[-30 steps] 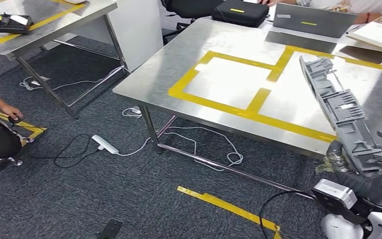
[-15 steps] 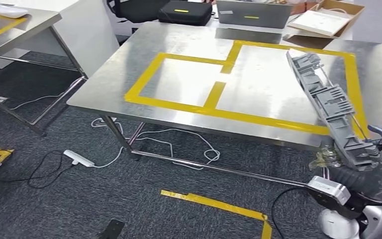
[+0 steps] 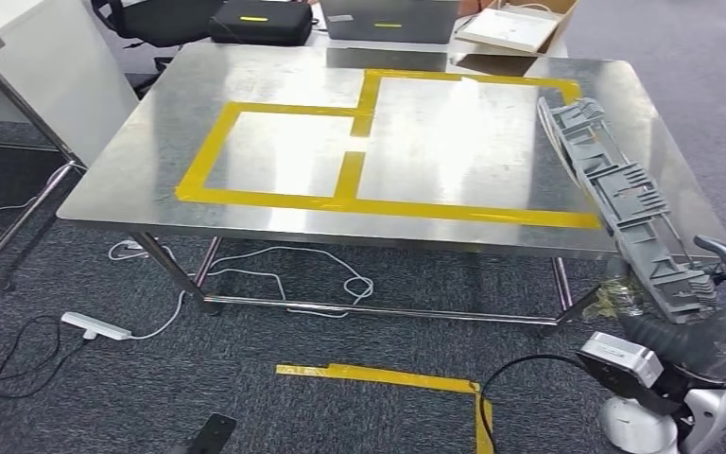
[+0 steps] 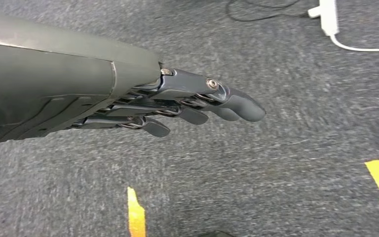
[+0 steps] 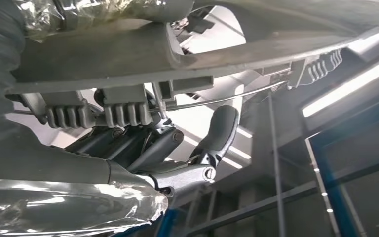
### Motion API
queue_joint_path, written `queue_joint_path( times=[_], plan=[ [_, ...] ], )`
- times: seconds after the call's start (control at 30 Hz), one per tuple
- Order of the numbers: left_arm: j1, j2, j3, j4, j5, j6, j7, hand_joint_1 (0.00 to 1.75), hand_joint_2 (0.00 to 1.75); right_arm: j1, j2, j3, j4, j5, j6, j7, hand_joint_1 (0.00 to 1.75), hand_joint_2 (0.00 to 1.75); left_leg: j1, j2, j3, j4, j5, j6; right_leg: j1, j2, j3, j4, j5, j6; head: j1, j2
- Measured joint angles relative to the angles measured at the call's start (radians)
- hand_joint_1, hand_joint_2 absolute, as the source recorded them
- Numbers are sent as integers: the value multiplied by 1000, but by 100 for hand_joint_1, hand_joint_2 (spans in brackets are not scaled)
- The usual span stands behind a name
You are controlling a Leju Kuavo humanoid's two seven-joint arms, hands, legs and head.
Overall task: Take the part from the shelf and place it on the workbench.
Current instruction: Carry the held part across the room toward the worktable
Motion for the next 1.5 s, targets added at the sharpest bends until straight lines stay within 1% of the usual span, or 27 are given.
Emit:
queue_joint_path(
  times=[0.07,0.1,0.2,0.27,0.33,0.4,0.43,0.47,0.57,0.63,0.7,0.77,0.8,0.87,0.9,0.93,0.97,1.0,1.07,1.13,1.2,1.27,1.33,1.4,1.43,1.47,1.5],
  plan=[
    [-1,0,0,0,0,-1,0,0,175,-5,-1,8,1,0,0,4,175,175,-6,14,3,1,-4,-7,7,-35,56,-96,24,-8,0,0],
    [-1,0,0,0,0,-1,0,0,175,-8,-1,12,2,0,0,6,175,175,-9,20,4,3,-5,-9,10,-39,62,-107,22,-14,-1,0],
    [-3,0,-2,0,-1,-1,0,0,175,-12,-4,28,4,2,0,15,175,175,-10,38,8,5,-9,-21,10,-12,61,-108,26,-31,-2,0],
    [-6,0,-3,0,-3,-1,0,0,175,-14,-7,40,6,6,0,19,175,175,-5,8,-3,38,-38,-32,6,7,61,-110,31,-43,-3,0],
    [-5,1,-4,0,-5,-2,0,0,175,-18,-7,55,10,8,4,22,175,175,-1,-37,-48,146,-102,-39,4,21,60,-111,33,-52,-6,0],
    [0,3,-4,0,-6,-2,0,0,175,-19,-8,73,17,-10,29,27,175,175,-1,-50,-106,270,-151,-39,5,36,60,-111,33,-55,-7,0],
    [1,3,-4,0,-6,-2,1,0,175,-21,-8,83,21,-24,50,32,175,175,-1,-52,-120,293,-149,-38,6,44,59,-110,33,-55,-7,0],
    [2,3,-4,0,-6,-2,1,0,175,-23,-8,95,24,-34,71,36,175,175,-1,-52,-115,277,-126,-36,7,52,60,-109,33,-55,-7,0],
    [-1,6,-4,0,-6,-5,1,0,175,-29,-8,141,38,-25,92,43,175,175,-2,-63,-35,93,-20,-19,10,67,59,-105,33,-53,-7,0],
    [-4,8,-5,0,-6,-12,1,0,175,-37,-8,171,46,-26,97,47,175,175,-6,-71,-8,22,-1,-11,10,71,52,-103,35,-44,-6,0],
    [-5,9,-7,0,-6,-17,0,0,175,-45,-9,194,54,-38,111,52,175,175,-6,-71,-8,11,0,-8,9,72,47,-104,38,-31,-6,0],
    [-6,8,-10,0,-8,-18,-1,0,175,-51,-12,213,61,-51,127,49,175,175,-3,-69,-7,2,8,0,8,62,33,-84,21,-20,-4,0],
    [-7,7,-13,0,-8,-18,-1,0,175,-56,-14,222,64,-53,133,46,175,175,0,-67,-6,-2,11,3,8,54,14,-45,-3,-16,-1,0],
    [-7,6,-18,0,-10,-19,0,0,175,-67,-18,242,73,-48,142,36,175,175,1,-62,-8,-3,12,6,6,42,-47,88,-70,-7,3,0],
    [-7,6,-20,0,-10,-19,1,0,175,-71,-19,252,78,-44,145,33,175,175,0,-60,-8,-2,12,6,5,40,-75,151,-93,-4,3,0],
    [-7,6,-21,0,-11,-19,3,0,175,-73,-19,261,83,-41,147,31,175,175,0,-58,-9,-2,12,7,5,39,-88,184,-98,-2,3,0],
    [-7,6,-22,0,-11,-19,4,0,175,-74,-20,269,88,-39,148,31,175,175,0,-57,-8,-2,12,6,4,39,-82,176,-84,-1,3,0],
    [-8,6,-23,0,-11,-19,5,0,175,-76,-20,275,92,-38,148,31,175,175,1,-57,-7,-2,11,5,4,36,-55,124,-53,-2,3,0],
    [-8,5,-23,0,-12,-19,5,0,175,-82,-20,283,98,-36,148,31,175,175,-2,-57,-6,0,9,-1,5,26,25,-25,4,-6,4,0],
    [-8,6,-24,0,-13,-19,6,0,175,-89,-21,290,102,-28,146,30,175,175,-7,-57,-8,3,9,-10,8,21,67,-102,20,-16,2,0],
    [-8,6,-24,0,-13,-19,6,0,175,-91,-21,295,106,-19,145,30,175,175,-7,-55,-10,5,10,-19,10,25,68,-106,20,-29,0,0],
    [-9,6,-24,0,-13,-19,6,0,175,-93,-22,299,110,-14,144,31,175,175,-4,-54,-16,21,-6,-30,8,28,68,-108,22,-43,-2,0],
    [-9,6,-24,0,-13,-19,6,0,175,-97,-22,302,112,-4,139,32,175,175,-2,-55,-54,109,-62,-39,7,28,69,-110,24,-54,-5,0],
    [-7,6,-24,0,-12,-18,6,0,175,-98,-22,304,115,10,127,35,175,175,-1,-55,-116,245,-122,-43,8,28,69,-110,24,-59,-7,0],
    [-6,6,-24,0,-12,-17,7,0,175,-97,-22,305,117,16,120,37,175,175,-1,-55,-136,286,-131,-44,9,28,69,-109,23,-60,-7,0],
    [-5,6,-24,0,-12,-17,7,0,175,-97,-22,306,119,20,115,38,175,175,-1,-55,-139,291,-119,-42,10,28,69,-109,23,-60,-7,0],
    [-4,6,-24,0,-12,-16,8,0,175,-96,-22,307,120,24,110,39,175,175,-1,-55,-124,255,-88,-39,11,28,70,-109,23,-60,-8,0]
  ],
)
